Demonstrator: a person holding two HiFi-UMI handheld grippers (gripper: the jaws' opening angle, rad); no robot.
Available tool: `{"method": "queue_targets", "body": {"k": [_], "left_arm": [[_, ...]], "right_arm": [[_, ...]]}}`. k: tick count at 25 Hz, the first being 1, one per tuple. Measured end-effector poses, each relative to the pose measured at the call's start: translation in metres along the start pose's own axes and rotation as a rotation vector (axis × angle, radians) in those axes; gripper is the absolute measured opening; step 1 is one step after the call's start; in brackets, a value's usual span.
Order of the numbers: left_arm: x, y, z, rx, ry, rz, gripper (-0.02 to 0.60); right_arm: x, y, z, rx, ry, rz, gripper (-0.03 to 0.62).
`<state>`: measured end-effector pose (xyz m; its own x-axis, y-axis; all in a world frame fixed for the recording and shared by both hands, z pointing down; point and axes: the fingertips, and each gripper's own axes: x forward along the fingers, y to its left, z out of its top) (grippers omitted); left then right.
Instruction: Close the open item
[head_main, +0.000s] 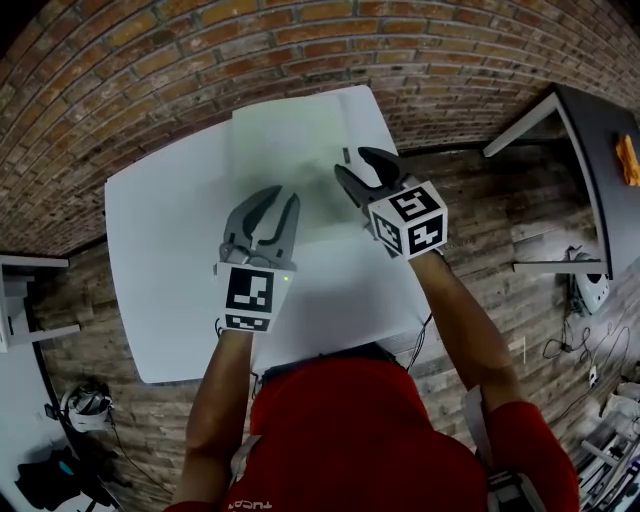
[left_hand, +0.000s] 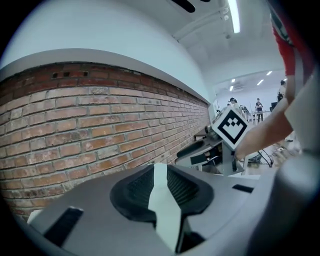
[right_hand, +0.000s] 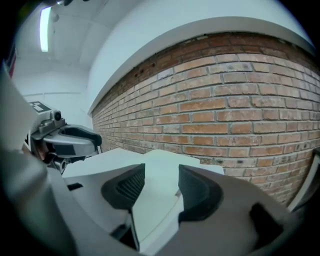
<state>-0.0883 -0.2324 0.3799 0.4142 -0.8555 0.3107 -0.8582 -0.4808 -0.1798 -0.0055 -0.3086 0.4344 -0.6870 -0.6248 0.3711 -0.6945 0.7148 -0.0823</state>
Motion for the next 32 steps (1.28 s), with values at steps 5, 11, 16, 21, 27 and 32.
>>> {"method": "queue_targets", "body": {"k": [5, 11, 16, 21, 27, 32], "left_arm": [[-0.011, 0.002, 0.008, -0.006, -0.04, 0.012, 0.069], [-0.021, 0.002, 0.019, -0.009, -0.091, 0.02, 0.058], [-0.029, -0.001, 0.027, -0.013, -0.116, 0.019, 0.048], [-0.042, -0.002, 0.036, -0.035, -0.157, 0.02, 0.04], [-0.058, -0.009, 0.048, -0.071, -0.22, 0.003, 0.032], [-0.07, -0.015, 0.061, -0.086, -0.264, -0.02, 0.026]], "right_arm": [[-0.023, 0.021, 0.018, -0.003, -0.077, 0.012, 0.201], [-0.045, 0.039, 0.027, -0.017, -0.122, 0.012, 0.152], [-0.062, 0.047, 0.035, -0.024, -0.159, 0.002, 0.104], [-0.075, 0.059, 0.046, -0.027, -0.202, 0.01, 0.077], [-0.094, 0.075, 0.061, -0.045, -0.274, 0.03, 0.052], [-0.108, 0.091, 0.076, -0.077, -0.329, 0.059, 0.046]]}}
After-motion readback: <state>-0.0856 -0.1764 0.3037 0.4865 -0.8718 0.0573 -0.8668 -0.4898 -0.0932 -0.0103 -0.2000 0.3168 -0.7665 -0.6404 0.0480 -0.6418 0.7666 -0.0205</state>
